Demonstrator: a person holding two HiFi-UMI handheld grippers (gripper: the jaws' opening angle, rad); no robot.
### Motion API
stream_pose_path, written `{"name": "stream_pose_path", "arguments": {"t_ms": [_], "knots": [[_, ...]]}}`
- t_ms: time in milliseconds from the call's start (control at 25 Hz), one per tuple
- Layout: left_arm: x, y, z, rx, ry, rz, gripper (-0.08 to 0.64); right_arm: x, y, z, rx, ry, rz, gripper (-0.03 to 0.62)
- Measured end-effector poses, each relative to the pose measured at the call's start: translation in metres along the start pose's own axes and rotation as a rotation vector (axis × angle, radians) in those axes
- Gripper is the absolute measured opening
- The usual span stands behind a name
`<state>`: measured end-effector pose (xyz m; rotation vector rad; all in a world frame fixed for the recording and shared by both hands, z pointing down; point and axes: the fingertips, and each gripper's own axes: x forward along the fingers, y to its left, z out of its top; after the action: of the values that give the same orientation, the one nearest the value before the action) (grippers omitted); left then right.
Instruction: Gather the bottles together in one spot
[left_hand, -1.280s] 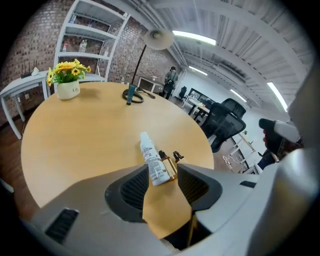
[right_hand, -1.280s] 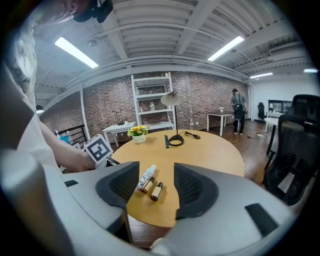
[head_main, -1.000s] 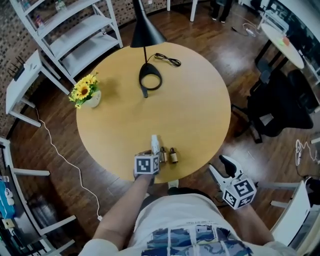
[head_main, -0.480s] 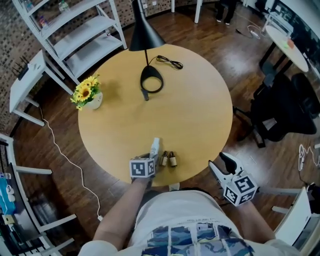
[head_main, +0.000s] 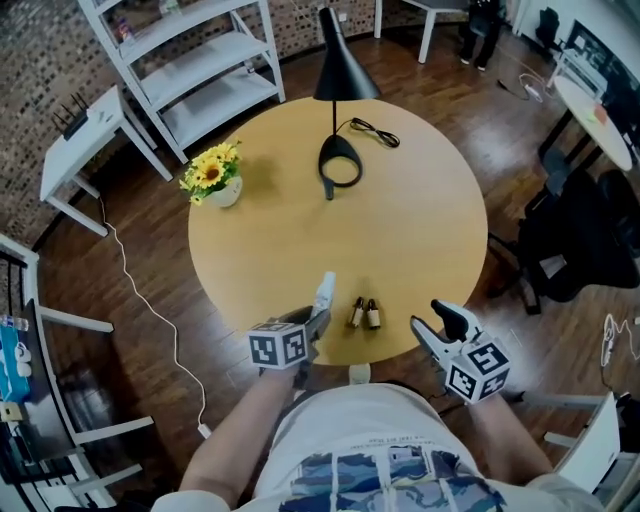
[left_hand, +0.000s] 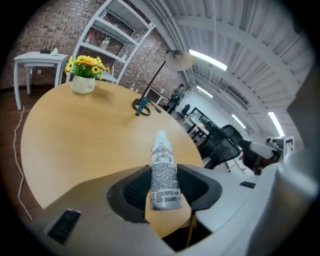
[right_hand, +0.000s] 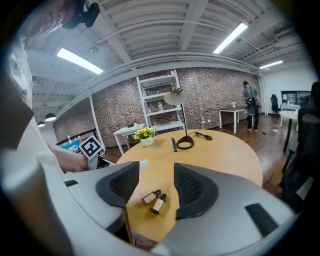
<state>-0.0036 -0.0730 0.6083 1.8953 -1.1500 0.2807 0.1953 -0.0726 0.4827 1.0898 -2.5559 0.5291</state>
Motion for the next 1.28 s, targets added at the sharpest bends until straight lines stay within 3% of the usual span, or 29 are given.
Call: {"name": "stream_pose_path", "arguments": {"t_ms": [400,640,720,760,920,1120,1280], "knots": [[-0.135,-0.068,0.008,0.073,-0.143,-0.353,0.175,0.045,0.135,0.051,0.167,-0.064,0.255,0.242],[-0.198,-0.098,-0.010,0.170,-0.205,-0.543,0.175,0.051,0.211,0.055,0.374,-0.060,0.440,0.243],[-0.214,-0.100,-0.017,0.185,-0.215,-0.590,0.175,0.047,0.232,0.057,0.446,-0.080,0.505,0.198],[-0.220,-0.097,-0.021,0.190,-0.219,-0.602,0.175,0.045,0.242,0.057,0.469,-0.089,0.528,0.142],[-0.238,-0.085,-0.037,0.239,-0.207,-0.602,0.176,0.038,0.273,0.052,0.457,-0.088,0.550,0.115],[-0.246,-0.068,-0.048,0.319,-0.176,-0.526,0.176,0.033,0.293,0.049,0.259,-0.087,0.461,0.115],[-0.243,-0.041,-0.057,0.370,-0.112,-0.400,0.176,0.031,0.284,0.050,0.132,-0.082,0.364,0.115]]}}
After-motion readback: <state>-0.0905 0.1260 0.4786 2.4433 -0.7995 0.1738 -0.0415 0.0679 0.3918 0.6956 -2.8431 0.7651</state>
